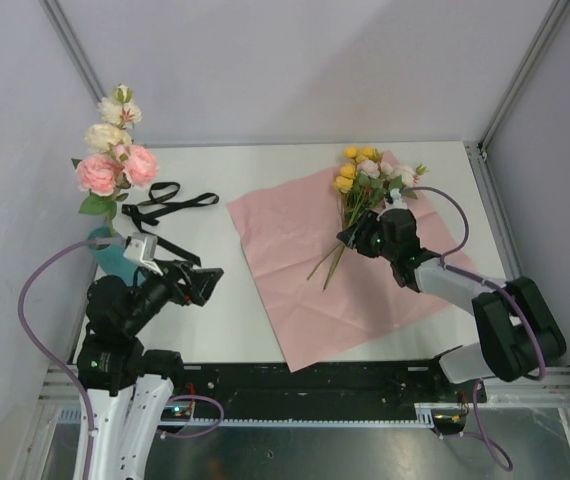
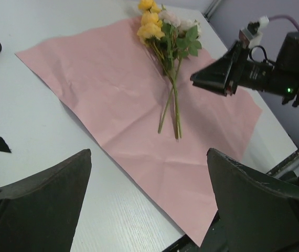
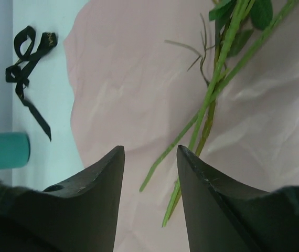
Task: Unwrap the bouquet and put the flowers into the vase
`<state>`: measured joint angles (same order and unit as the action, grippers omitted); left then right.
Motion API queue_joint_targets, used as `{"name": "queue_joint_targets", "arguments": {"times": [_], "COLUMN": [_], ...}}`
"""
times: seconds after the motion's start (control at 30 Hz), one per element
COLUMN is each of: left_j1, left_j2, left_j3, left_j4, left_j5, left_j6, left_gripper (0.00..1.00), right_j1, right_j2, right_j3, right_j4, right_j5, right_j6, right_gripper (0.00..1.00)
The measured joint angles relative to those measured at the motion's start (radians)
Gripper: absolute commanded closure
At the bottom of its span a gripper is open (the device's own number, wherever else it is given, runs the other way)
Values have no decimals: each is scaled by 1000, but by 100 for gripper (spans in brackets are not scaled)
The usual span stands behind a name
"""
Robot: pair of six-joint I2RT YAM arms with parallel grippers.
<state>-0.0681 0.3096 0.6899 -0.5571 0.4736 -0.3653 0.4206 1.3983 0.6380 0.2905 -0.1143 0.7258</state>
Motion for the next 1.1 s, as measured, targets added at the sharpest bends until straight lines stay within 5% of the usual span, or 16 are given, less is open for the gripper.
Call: {"name": "queue_joint_targets", "arguments": {"times": [0.37, 1.1], "left_j1": [-25, -43], "left_j2": [-75, -70], "left_j3": [-69, -73], "left_j4": [19, 24], "left_j5": [0, -26], "left_j6": [-1, -1], "left_gripper": [4, 5], "right_j1": [-18, -23], "right_j2": [222, 330], "right_j3": [133, 193], "right_j4": [-28, -50], "right_j5": [77, 137], "right_j6": [-12, -28], "right_gripper": [59, 70]}}
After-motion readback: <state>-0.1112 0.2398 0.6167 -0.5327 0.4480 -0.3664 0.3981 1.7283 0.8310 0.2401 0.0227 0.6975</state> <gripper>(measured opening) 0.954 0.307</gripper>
